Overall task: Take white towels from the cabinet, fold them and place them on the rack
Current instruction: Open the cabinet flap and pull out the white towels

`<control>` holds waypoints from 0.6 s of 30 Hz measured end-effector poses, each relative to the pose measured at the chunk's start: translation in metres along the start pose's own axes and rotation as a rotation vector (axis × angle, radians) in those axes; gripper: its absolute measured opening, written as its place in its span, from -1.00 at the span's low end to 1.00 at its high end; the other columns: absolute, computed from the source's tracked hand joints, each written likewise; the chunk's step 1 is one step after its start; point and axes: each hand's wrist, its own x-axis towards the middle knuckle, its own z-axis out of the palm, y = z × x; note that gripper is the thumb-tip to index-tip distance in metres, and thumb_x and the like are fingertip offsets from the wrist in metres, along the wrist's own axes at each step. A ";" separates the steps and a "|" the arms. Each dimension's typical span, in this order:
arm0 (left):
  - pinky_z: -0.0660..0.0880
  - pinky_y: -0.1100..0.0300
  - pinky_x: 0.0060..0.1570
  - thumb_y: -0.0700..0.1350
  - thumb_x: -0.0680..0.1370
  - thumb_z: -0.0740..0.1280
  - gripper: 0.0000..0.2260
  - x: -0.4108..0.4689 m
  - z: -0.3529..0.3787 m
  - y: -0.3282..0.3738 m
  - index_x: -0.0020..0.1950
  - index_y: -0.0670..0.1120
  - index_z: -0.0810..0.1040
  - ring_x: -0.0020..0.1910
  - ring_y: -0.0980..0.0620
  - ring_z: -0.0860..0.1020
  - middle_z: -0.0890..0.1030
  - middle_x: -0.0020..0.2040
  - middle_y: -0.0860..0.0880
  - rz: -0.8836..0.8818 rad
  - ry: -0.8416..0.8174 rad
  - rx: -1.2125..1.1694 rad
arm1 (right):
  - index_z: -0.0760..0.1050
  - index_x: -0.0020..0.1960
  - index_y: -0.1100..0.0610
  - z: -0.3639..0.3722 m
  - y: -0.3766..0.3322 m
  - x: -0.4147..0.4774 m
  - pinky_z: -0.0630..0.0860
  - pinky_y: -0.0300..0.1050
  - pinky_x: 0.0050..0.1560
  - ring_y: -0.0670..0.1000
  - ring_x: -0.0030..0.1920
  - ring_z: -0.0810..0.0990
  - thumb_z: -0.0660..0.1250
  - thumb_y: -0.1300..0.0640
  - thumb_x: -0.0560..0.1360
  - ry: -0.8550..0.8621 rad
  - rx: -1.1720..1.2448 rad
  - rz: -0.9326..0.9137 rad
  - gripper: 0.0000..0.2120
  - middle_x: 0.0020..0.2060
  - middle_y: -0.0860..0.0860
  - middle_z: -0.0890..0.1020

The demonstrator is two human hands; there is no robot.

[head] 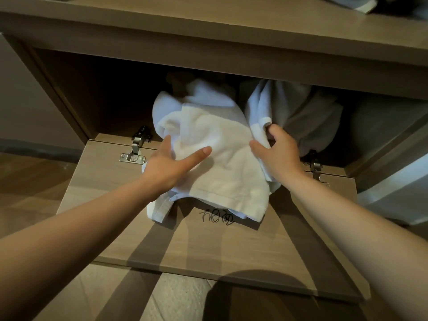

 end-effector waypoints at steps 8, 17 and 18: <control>0.33 0.08 0.12 0.59 0.11 0.25 -0.01 -0.004 0.000 0.002 0.45 0.18 0.24 0.32 0.00 0.39 0.43 0.36 0.11 -0.047 -0.034 0.010 | 0.45 0.08 -0.06 -0.002 -0.016 -0.028 0.47 -0.40 -0.14 -0.24 -0.06 0.54 0.41 0.08 0.49 -0.081 0.129 -0.041 -0.79 -0.06 -0.20 0.56; 0.47 -0.01 0.25 0.62 0.03 0.33 -0.04 -0.017 -0.004 0.001 0.28 0.10 0.50 0.17 -0.03 0.55 0.61 0.16 0.08 -0.139 -0.073 -0.070 | 0.51 0.05 -0.12 0.004 -0.029 -0.085 0.38 -0.54 -0.12 -0.36 -0.04 0.53 0.44 0.12 0.44 -0.125 0.164 -0.086 -0.75 -0.15 -0.31 0.59; 0.48 0.01 0.23 0.59 0.07 0.35 -0.12 -0.019 -0.002 0.001 0.24 0.12 0.52 0.15 0.00 0.57 0.62 0.13 0.11 -0.116 -0.088 -0.110 | 0.51 0.07 -0.11 0.004 -0.030 -0.089 0.39 -0.53 -0.13 -0.36 -0.04 0.53 0.44 0.12 0.44 -0.136 0.157 -0.085 -0.75 -0.15 -0.30 0.60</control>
